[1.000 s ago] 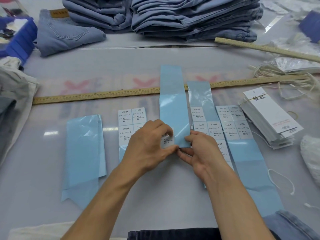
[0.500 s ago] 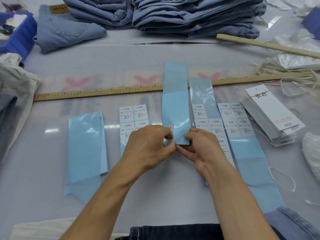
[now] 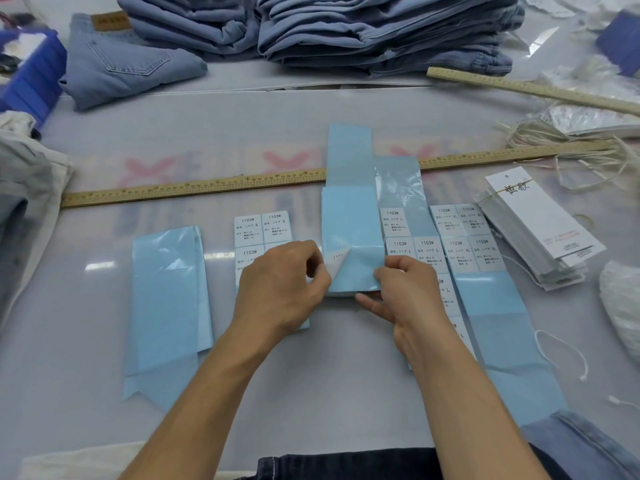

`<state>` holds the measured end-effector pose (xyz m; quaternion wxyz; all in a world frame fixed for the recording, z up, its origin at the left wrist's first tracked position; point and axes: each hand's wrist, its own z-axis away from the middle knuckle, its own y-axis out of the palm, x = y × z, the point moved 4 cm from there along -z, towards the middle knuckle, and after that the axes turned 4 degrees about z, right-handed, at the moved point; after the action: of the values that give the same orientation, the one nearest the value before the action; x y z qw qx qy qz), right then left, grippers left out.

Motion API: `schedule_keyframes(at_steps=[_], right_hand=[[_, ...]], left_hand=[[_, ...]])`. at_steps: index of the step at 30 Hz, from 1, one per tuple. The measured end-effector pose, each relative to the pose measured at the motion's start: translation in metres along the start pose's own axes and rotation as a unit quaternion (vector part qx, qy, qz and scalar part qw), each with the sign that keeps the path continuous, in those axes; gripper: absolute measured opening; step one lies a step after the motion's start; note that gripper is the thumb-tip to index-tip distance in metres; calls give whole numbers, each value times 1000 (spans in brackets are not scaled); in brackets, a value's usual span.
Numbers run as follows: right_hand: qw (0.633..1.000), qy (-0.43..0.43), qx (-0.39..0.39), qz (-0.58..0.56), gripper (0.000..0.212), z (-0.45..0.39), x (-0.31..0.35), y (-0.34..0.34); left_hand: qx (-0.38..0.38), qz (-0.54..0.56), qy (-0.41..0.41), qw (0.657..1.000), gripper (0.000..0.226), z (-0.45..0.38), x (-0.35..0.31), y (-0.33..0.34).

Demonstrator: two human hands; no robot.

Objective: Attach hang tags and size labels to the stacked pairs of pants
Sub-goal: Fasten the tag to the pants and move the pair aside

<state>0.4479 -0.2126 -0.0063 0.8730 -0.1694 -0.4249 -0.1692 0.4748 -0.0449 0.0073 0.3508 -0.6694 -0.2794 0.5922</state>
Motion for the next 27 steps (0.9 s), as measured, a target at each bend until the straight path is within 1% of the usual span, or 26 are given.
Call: schedule_keyframes(at_steps=[2, 4, 8, 10, 11, 12, 13, 14, 15, 16, 17, 18, 19, 20, 21, 23, 26, 27], right_hand=[[1000, -14, -14, 19, 27, -2, -1, -1], [999, -25, -25, 29, 28, -3, 0, -3], [999, -20, -18, 33, 30, -1, 1, -3], [999, -18, -17, 39, 28, 1, 2, -4], [997, -29, -27, 62, 25, 2, 3, -5], [989, -59, -50, 122, 24, 4, 6, -7], [970, -105, -84, 205, 27, 6, 10, -8], [940, -163, -129, 272, 31, 9, 15, -10], [910, -230, -173, 298, 31, 14, 22, -11], [890, -296, -197, 286, 27, 21, 29, -10], [883, -345, -183, 261, 19, 25, 34, -6], [894, -366, -136, 221, 11, 28, 36, 0], [916, -355, -72, 175, 6, 29, 36, 8], [938, -321, -8, 131, 6, 30, 33, 15], [951, -289, 36, 101, 9, 29, 31, 20], [965, -248, 60, 67, 12, 26, 28, 23], [979, -196, 55, -6, 13, 21, 26, 18], [981, -183, 55, -15, 12, 20, 26, 17]], left_hand=[[-18, 55, -44, 997, 12, -2, 6, -2], [-32, 131, -87, 987, 13, -3, 12, -3], [-76, 271, -157, 947, 16, -5, 23, -8], [-110, 314, -175, 927, 17, -4, 25, -12], [-127, 319, -173, 923, 15, -4, 25, -15], [-145, 307, -157, 927, 12, -2, 24, -17], [-161, 275, -126, 939, 11, 0, 20, -20], [-177, 226, -84, 954, 10, 1, 14, -22], [-191, 167, -39, 967, 10, 3, 7, -24], [-205, 111, 0, 973, 10, 5, 0, -26], [-215, 69, 31, 974, 11, 7, -7, -26], [-221, 41, 54, 973, 12, 7, -13, -26], [-223, 21, 73, 972, 12, 8, -17, -26], [-223, 5, 89, 971, 13, 8, -20, -25], [-222, -8, 103, 969, 14, 9, -23, -24], [-222, -27, 133, 966, 14, 11, -30, -23], [-212, -51, 167, 962, 14, 13, -37, -22], [-209, -58, 173, 961, 15, 13, -38, -21]])
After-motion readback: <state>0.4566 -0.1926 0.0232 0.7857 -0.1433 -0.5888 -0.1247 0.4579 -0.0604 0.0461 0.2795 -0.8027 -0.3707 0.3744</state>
